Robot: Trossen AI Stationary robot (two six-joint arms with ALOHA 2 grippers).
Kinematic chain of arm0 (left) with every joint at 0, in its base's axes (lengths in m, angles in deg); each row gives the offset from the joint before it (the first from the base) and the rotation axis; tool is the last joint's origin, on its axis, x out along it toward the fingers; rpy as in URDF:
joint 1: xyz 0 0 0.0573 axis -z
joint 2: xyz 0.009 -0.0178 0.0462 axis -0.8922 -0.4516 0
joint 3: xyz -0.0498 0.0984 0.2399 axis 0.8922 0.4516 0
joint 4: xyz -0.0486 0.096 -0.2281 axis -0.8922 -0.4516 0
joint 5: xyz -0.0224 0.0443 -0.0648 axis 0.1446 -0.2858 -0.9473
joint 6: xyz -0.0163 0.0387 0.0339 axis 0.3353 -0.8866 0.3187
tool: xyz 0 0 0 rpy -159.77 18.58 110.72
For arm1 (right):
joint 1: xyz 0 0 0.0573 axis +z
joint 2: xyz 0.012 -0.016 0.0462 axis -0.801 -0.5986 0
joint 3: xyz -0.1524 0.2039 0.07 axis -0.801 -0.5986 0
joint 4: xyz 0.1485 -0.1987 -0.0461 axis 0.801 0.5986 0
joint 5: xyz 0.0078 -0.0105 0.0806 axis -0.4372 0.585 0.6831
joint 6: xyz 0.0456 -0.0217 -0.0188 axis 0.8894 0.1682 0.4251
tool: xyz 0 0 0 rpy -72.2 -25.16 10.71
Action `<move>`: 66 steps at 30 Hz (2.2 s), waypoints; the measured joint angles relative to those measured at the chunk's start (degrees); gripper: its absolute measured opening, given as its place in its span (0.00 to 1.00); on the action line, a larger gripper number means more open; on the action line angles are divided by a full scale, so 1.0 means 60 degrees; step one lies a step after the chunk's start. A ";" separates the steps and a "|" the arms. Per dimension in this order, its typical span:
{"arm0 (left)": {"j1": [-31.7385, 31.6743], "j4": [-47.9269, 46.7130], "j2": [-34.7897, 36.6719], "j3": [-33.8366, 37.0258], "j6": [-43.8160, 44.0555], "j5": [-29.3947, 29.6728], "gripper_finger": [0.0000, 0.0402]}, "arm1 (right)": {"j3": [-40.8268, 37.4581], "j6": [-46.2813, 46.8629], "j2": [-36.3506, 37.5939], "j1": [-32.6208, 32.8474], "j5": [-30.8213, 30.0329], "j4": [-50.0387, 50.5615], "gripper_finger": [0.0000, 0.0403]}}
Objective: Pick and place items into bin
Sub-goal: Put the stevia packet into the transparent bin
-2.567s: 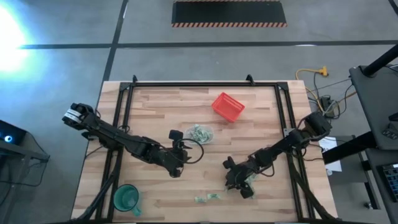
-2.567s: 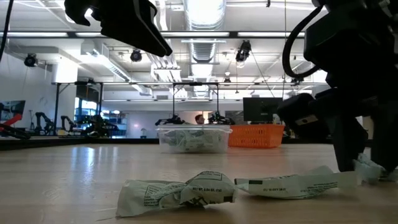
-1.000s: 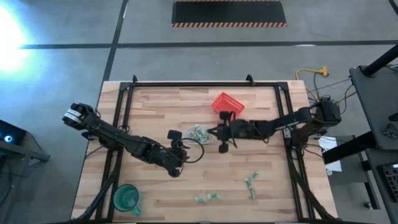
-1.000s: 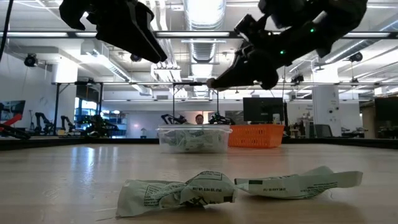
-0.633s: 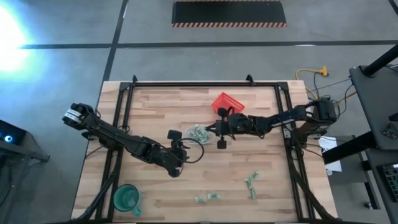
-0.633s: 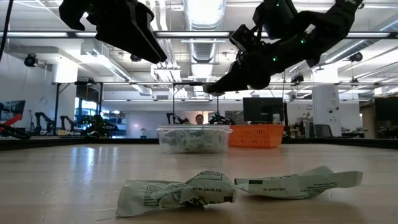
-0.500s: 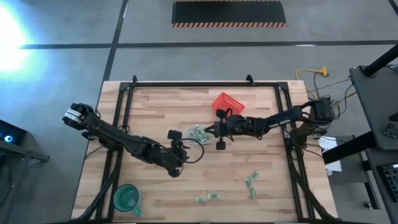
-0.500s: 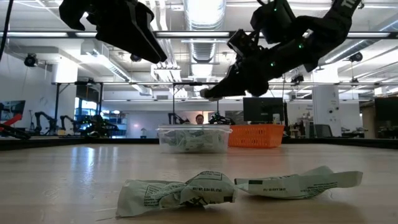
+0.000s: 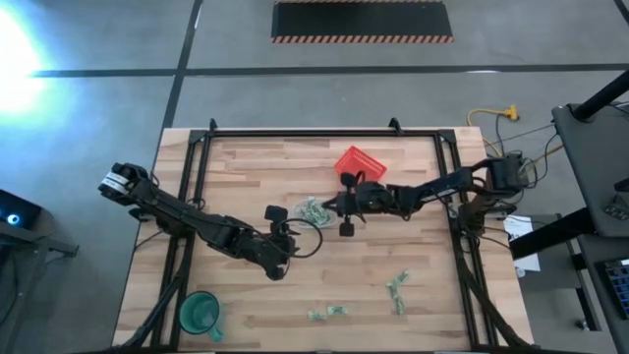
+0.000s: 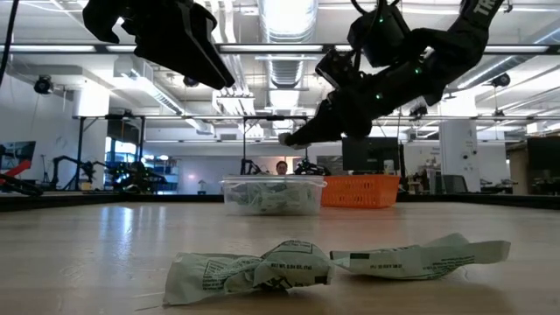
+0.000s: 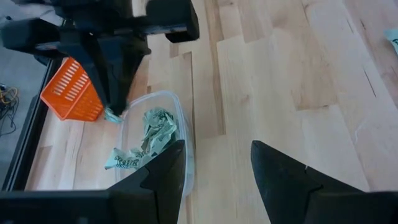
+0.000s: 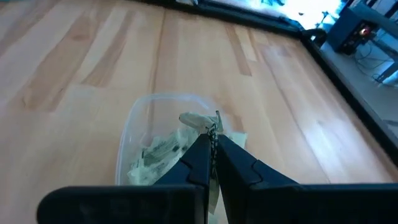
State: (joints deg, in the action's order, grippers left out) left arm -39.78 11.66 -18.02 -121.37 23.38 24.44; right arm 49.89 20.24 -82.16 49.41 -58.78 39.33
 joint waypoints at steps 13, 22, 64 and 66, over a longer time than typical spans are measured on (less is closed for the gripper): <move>0.0000 0.0002 0.0000 0.0000 0.0004 -0.0002 0.41 | -0.0004 -0.0175 -0.0097 0.0007 0.0881 0.0059 0.04; 0.0000 0.0014 0.0000 0.0000 0.0011 -0.0002 0.41 | 0.0000 -0.0102 -0.0097 0.0000 0.0786 0.0242 0.21; 0.0739 0.5077 -0.5231 -0.2606 -0.0530 -0.3629 0.41 | -0.1030 0.1963 0.7238 0.1993 0.0692 0.8245 0.29; 0.0755 0.5145 -0.5492 -0.2817 -0.0425 -0.3625 0.41 | -0.1151 0.2075 0.7261 0.2018 0.0698 0.8210 0.29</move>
State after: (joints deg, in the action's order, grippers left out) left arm -35.25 42.53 -50.98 -138.27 20.83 2.69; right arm 42.98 32.69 -38.59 61.52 -54.60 88.59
